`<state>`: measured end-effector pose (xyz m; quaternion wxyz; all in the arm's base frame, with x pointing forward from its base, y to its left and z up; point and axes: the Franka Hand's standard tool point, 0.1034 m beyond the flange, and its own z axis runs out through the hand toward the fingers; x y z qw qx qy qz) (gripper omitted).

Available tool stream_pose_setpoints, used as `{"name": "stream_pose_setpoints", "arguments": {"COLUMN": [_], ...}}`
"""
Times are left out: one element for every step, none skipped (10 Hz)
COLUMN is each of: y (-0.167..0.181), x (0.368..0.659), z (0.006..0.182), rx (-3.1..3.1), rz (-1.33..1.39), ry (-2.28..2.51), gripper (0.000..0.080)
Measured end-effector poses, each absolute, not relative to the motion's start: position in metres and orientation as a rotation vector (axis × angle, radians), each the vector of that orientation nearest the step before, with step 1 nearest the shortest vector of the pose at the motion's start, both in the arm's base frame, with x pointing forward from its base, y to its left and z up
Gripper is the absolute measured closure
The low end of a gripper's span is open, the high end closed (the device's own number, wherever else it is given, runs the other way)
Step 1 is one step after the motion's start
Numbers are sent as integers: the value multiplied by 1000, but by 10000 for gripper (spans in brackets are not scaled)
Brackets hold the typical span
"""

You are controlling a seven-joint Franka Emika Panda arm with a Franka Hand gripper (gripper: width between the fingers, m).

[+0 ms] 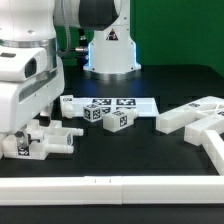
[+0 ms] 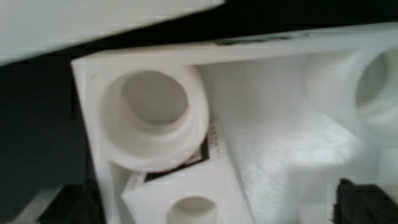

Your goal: Assemble chair

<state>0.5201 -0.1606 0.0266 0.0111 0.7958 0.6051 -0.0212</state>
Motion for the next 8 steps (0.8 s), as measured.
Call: {"name": "stream_pose_setpoints", "arguments": {"y": [-160, -159, -159, -159, -159, -158, -158, -157], "x": [518, 516, 515, 515, 516, 518, 519, 519], "z": [25, 24, 23, 24, 27, 31, 33, 33], "rx": [2484, 2486, 2487, 2486, 2487, 2484, 2481, 2480], "rz": [-69, -72, -74, -72, -75, -70, -67, -66], "ry": [1890, 1892, 1893, 1892, 1893, 1891, 1890, 1891], "gripper": [150, 150, 150, 150, 150, 150, 150, 150]}}
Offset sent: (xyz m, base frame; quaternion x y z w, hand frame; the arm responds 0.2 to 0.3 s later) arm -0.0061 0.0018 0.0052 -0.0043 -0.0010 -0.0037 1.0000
